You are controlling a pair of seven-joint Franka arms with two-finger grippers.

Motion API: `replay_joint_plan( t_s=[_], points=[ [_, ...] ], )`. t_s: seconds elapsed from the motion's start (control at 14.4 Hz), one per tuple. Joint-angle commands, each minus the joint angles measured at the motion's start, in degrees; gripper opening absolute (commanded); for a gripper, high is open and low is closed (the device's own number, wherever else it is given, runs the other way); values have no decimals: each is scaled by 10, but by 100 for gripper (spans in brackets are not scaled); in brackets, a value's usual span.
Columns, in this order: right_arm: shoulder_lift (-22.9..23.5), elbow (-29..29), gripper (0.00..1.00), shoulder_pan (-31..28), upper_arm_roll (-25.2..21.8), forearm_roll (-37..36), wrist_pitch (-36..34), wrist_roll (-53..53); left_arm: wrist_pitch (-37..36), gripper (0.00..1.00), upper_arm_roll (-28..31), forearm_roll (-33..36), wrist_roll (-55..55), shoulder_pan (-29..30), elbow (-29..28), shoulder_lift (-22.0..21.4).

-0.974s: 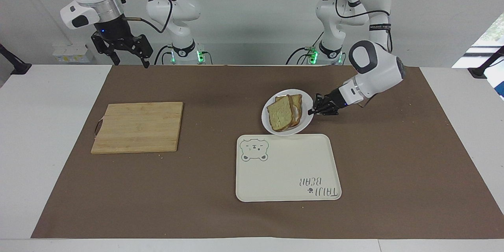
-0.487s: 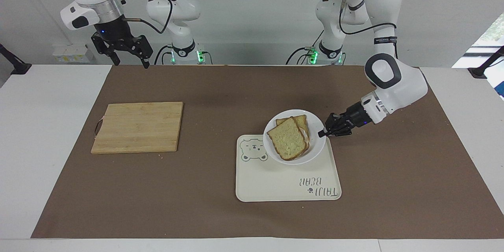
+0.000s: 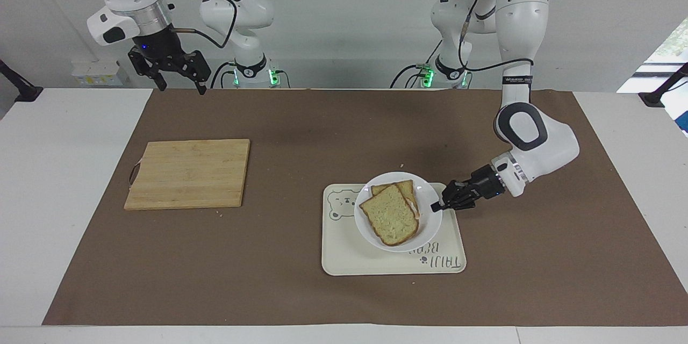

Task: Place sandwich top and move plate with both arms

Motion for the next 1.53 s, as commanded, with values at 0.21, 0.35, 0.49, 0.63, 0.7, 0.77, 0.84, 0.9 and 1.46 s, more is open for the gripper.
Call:
replay_joint_plan(
  t_s=[0.21,0.35,0.49,0.63,0.7,0.77,0.84,0.9,1.46],
  points=[
    [16,52,100,-9,11,-23,-86,-25,-7,0,-9,-19,38,9,13,17],
    [28,67,100,-11,10,-13,-99,-24,18,0,-9,-15,38,5,11,19],
    [22,57,100,-10,9,-6,-81,-20,29,4,-9,-12,38,2,10,19],
    [19,50,100,-8,10,-5,-73,-20,60,7,-9,-4,36,-16,10,19],
    [14,43,100,-5,10,-5,-72,-18,65,11,-9,1,32,-18,10,19],
    [12,40,100,-5,10,-5,-70,-18,62,16,-9,2,31,-18,10,19],
    [12,38,100,-5,10,-4,-63,-19,62,22,-8,12,30,-18,10,19],
    [12,37,100,-6,10,-3,-62,-19,63,35,-6,38,25,-18,11,18],
    [12,37,100,-6,10,-3,-62,-19,49,91,12,360,-151,-11,16,-76]
  ],
)
